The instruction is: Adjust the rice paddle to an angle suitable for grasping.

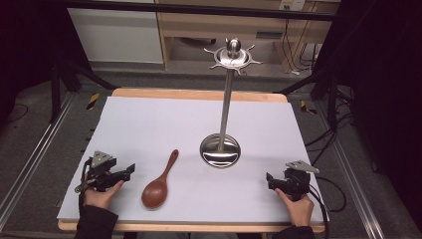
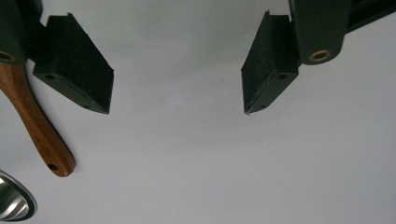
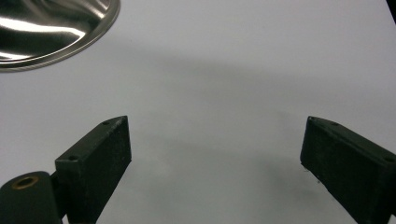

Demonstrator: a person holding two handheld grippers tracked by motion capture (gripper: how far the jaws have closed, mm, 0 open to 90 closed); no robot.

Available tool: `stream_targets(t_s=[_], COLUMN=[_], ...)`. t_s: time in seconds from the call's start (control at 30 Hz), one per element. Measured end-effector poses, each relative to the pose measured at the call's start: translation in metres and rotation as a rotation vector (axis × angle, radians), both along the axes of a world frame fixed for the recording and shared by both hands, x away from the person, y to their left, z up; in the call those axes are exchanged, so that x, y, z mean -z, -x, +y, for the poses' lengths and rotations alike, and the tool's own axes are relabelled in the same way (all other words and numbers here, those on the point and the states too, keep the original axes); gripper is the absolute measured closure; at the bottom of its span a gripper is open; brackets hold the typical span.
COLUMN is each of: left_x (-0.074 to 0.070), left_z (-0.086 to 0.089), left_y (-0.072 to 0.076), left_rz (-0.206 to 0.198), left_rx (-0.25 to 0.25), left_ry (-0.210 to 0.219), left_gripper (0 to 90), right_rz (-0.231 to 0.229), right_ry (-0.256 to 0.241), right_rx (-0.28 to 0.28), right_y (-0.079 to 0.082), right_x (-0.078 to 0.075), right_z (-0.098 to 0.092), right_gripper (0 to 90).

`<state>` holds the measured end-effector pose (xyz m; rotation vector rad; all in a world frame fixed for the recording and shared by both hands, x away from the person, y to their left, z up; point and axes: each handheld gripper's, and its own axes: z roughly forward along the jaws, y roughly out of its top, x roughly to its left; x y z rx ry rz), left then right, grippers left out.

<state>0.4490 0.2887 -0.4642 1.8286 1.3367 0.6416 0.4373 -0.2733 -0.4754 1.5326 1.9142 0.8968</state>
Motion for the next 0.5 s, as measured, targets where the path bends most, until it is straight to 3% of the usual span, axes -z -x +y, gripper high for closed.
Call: stream_targets(t_s=[0.5], left_x=[-0.006], left_z=[-0.014], left_y=[0.004], left_rz=[-0.007], left_rx=[0.044], left_ry=[0.017], left_gripper=[24.4], right_rz=[-0.003], right_ry=[-0.015], right_rx=[0.012], right_y=[0.002], right_x=[-0.002], right_z=[-0.001], right_gripper=[8.4])
